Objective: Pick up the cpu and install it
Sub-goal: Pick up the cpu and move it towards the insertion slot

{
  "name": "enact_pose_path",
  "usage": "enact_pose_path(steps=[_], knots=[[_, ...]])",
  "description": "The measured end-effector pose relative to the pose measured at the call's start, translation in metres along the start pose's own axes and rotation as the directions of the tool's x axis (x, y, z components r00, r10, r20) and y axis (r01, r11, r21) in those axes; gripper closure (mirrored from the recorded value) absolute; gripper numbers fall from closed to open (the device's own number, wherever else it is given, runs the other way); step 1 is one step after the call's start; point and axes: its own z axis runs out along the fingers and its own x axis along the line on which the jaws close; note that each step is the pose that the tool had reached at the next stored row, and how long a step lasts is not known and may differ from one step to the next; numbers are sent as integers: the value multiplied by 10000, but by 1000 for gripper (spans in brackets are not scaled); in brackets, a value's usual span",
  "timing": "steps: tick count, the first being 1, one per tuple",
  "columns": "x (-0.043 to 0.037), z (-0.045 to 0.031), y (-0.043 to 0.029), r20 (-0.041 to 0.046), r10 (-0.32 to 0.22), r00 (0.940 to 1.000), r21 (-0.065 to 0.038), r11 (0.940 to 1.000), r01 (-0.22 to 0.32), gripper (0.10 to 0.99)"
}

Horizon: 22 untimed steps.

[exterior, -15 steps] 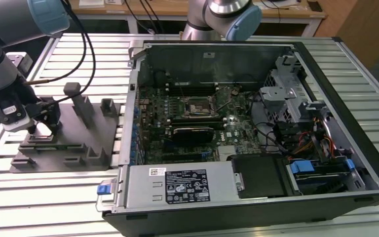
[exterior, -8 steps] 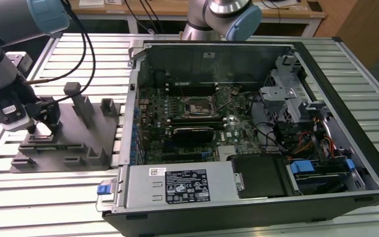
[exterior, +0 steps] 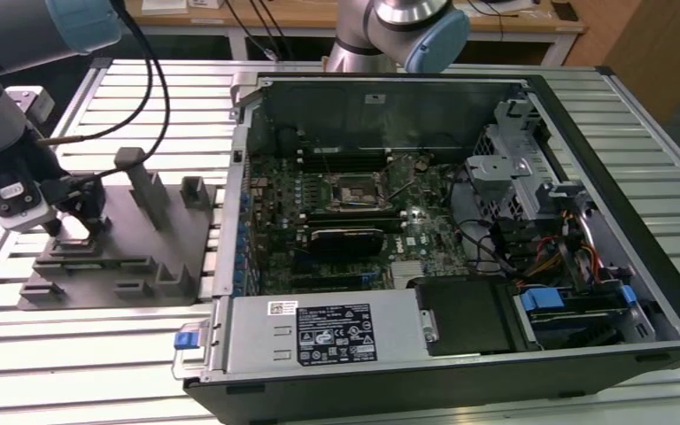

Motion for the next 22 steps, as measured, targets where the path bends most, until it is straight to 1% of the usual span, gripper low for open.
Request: enact_pose_path(steps=[9,22], knots=[[-2,-129,6,1,0,10000,0,10000,0,541],[-7,-401,18,1,0,10000,-1,10000,0,541]])
